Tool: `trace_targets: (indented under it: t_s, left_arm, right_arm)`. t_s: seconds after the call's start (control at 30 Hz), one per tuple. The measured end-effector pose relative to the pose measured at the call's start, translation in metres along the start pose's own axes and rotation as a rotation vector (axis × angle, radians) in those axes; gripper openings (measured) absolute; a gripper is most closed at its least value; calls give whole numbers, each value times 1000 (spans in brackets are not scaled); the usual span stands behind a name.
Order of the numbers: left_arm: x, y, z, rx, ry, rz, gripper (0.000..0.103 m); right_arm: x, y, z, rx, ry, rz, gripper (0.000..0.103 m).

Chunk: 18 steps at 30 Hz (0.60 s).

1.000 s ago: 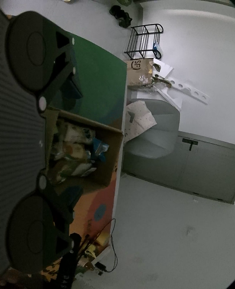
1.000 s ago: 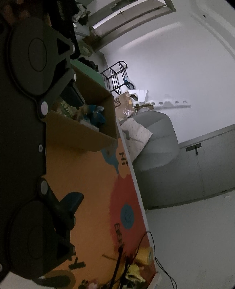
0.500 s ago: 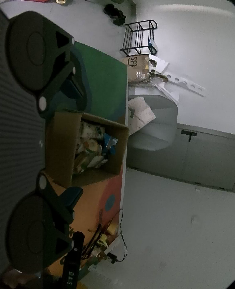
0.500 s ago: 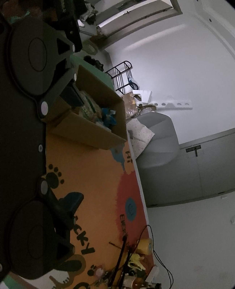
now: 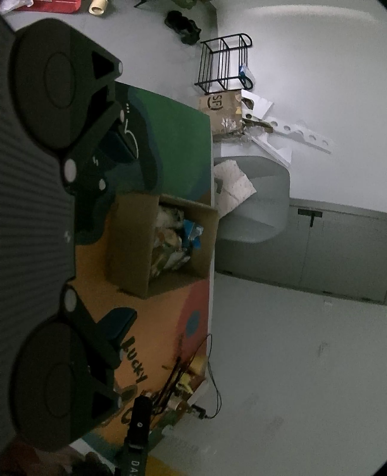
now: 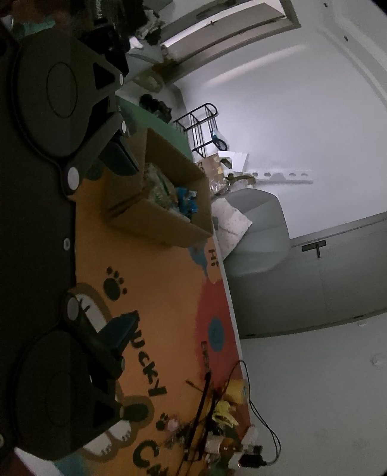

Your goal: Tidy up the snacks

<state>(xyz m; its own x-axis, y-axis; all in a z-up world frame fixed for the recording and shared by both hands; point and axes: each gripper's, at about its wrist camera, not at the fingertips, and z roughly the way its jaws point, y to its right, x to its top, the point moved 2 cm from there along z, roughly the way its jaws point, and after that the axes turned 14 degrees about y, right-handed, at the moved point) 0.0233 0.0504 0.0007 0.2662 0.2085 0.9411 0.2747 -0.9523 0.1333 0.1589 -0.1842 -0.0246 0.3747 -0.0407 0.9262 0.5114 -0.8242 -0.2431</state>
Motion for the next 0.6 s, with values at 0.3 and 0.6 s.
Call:
trace_targets:
  t_s: [0.3,0.6]
  left_arm:
    - [-12,30,-21,-80,-26,49,103]
    - [-7,26,-34,-62,14,55,103]
  right_arm:
    - [-4,-5,-36,-16,-10,-52,103]
    - [3,-18,-48,7,23,-75,103]
